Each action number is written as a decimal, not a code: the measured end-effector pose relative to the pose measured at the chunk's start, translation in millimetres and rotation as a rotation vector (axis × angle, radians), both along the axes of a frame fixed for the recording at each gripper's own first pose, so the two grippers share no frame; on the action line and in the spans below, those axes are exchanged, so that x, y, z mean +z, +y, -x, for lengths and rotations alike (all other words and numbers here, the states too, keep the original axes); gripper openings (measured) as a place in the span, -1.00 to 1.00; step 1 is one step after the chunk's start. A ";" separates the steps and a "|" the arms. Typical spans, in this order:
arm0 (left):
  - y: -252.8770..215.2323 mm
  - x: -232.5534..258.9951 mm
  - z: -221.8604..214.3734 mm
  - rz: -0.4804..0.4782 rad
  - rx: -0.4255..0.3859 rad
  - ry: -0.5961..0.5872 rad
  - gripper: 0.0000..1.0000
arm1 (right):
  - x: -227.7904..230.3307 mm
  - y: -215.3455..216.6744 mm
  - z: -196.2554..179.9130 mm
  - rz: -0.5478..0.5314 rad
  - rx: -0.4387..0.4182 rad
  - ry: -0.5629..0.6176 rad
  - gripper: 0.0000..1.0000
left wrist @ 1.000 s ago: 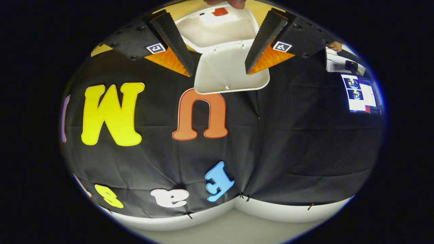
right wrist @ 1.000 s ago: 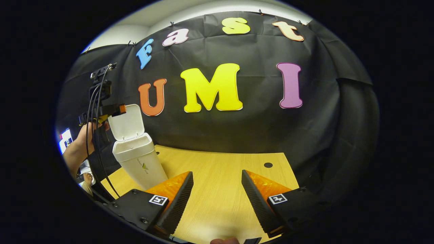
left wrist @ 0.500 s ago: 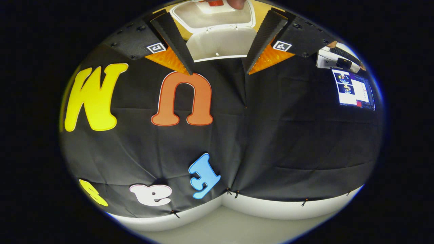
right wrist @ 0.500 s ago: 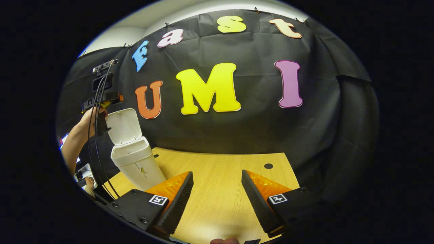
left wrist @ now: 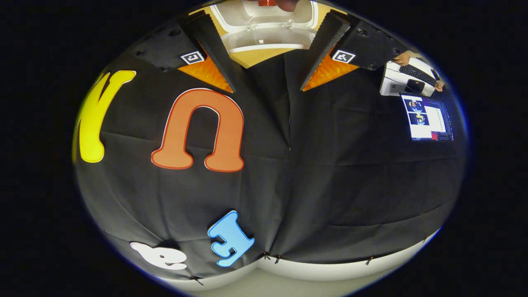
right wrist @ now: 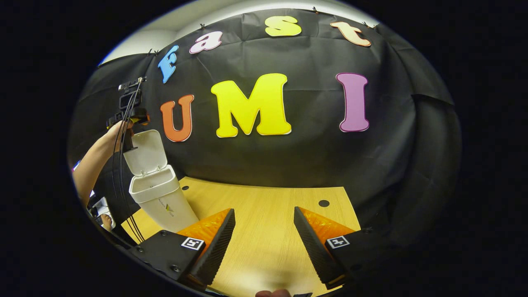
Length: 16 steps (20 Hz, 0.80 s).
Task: Press the lid of the desktop garbage bin to open it, pick up the crumpled paper on the desktop and throw it into the bin, then pick up the pop can on the desktop and drop it into the bin, and finally close the garbage bin lid.
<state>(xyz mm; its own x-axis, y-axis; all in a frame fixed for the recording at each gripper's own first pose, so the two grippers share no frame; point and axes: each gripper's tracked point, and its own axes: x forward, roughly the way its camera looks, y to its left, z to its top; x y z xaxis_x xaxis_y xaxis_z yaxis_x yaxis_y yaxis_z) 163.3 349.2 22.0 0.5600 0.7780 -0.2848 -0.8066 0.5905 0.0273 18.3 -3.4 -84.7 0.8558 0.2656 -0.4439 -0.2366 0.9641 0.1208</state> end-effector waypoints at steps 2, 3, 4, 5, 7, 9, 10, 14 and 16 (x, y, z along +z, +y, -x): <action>-0.5 -15.5 5.0 0.032 0.031 0.040 0.92 | 2.0 2.6 -2.4 0.001 0.007 -0.007 0.83; -4.6 -20.3 7.8 0.050 0.045 0.053 0.92 | 2.0 3.3 -2.1 0.002 0.013 -0.010 0.83; -6.0 -15.3 8.0 0.029 0.043 0.051 0.92 | 2.2 3.4 -2.2 0.003 0.016 -0.011 0.83; -6.0 -14.7 6.2 0.037 0.042 0.049 0.92 | 1.5 3.9 -1.5 0.003 0.022 -0.012 0.83; -10.5 -15.2 8.2 0.038 0.041 0.045 0.91 | -0.3 2.8 1.6 0.003 0.030 -0.014 0.83; -32.1 -19.7 19.5 0.035 0.035 0.046 0.90 | -2.8 0.7 7.2 -0.002 0.042 -0.011 0.83; -42.7 -20.8 24.2 0.031 0.024 0.044 0.91 | -3.7 -0.8 9.6 -0.006 0.046 -0.010 0.83; -82.5 -38.8 44.8 0.042 -0.009 0.021 0.94 | -4.8 -11.8 14.9 0.001 0.061 -0.014 0.83; -98.9 -48.9 53.9 0.040 -0.023 0.021 0.94 | -7.2 -17.6 17.6 0.001 0.062 -0.011 0.83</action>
<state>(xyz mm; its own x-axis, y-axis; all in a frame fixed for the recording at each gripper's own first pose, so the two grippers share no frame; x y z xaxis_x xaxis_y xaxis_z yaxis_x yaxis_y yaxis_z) 109.4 250.3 -26.9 0.5710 0.7528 -0.3276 -0.7923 0.6097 0.0201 0.7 -21.0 -91.9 0.8426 0.3179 -0.4348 -0.2971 0.9476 0.1173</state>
